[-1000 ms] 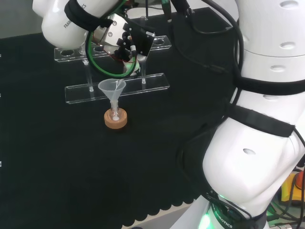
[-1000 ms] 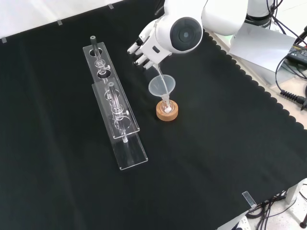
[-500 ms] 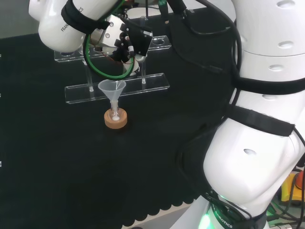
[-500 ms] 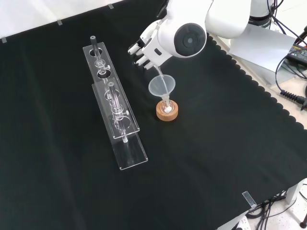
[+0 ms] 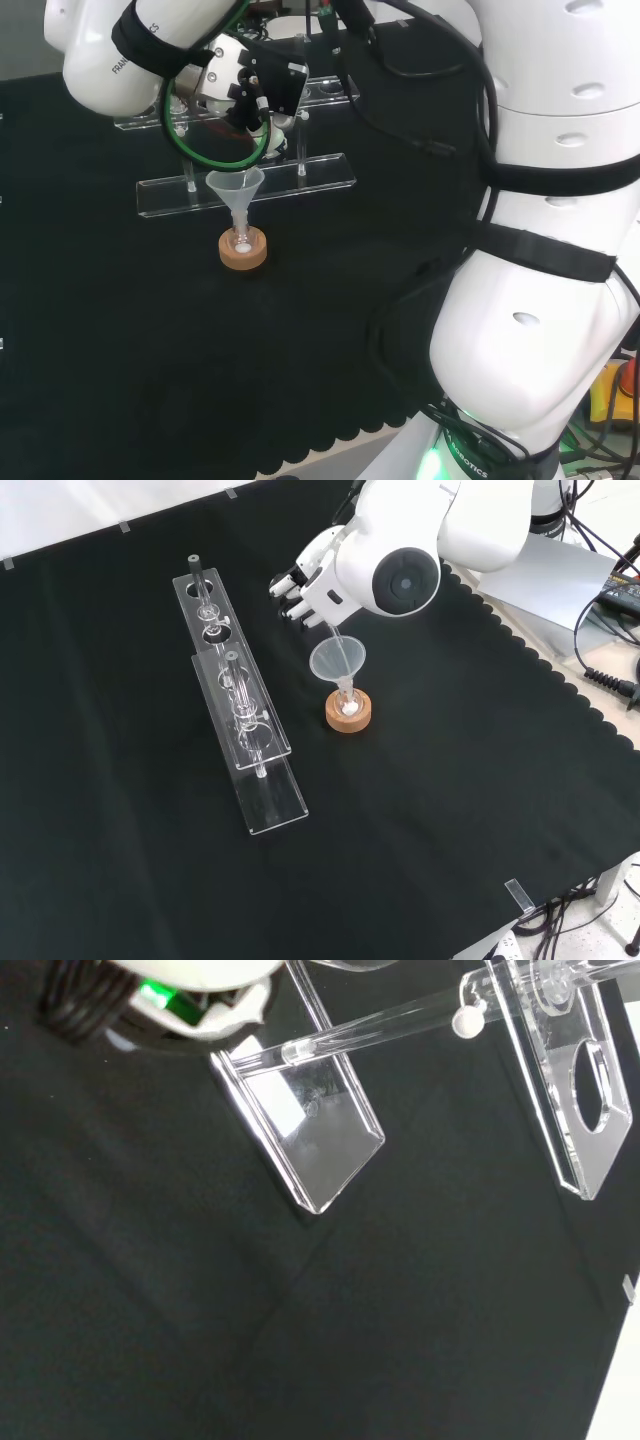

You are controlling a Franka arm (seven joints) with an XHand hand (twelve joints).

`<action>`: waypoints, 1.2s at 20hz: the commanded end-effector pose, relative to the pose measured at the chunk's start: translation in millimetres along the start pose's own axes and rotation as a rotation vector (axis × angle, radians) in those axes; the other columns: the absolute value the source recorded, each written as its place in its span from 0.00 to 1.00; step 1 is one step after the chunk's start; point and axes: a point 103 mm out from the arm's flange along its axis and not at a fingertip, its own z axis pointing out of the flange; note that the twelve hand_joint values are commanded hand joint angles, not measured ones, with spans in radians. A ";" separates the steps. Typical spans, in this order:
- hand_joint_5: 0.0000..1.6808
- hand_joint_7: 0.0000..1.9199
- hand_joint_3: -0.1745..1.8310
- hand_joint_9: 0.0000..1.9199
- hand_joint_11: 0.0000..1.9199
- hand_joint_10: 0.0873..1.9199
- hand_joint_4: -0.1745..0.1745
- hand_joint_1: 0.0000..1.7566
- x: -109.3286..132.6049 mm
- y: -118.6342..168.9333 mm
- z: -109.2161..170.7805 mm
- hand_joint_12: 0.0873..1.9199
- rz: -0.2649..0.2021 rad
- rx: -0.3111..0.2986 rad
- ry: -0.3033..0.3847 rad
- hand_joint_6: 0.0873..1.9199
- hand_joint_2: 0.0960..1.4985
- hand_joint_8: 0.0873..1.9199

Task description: Pour all the NaCl from the weighing funnel into the round-bottom flask.

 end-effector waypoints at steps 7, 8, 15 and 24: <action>0.71 0.33 0.45 0.53 0.37 0.16 1.00 0.63 4.2 0.7 -6.3 0.56 0.006 0.011 -0.066 0.42 0.41 0.30; 0.71 0.33 0.45 0.53 0.37 0.16 1.00 0.63 4.9 1.1 -6.6 0.56 0.004 0.011 -0.072 0.42 0.41 0.30; 0.71 0.32 0.45 0.53 0.37 0.16 1.00 0.63 7.0 2.3 -8.5 0.56 0.001 0.013 -0.105 0.42 0.41 0.30; 0.71 0.32 0.45 0.53 0.36 0.16 1.00 0.63 8.9 1.8 -13.1 0.56 -0.001 -0.029 -0.185 0.42 0.40 0.30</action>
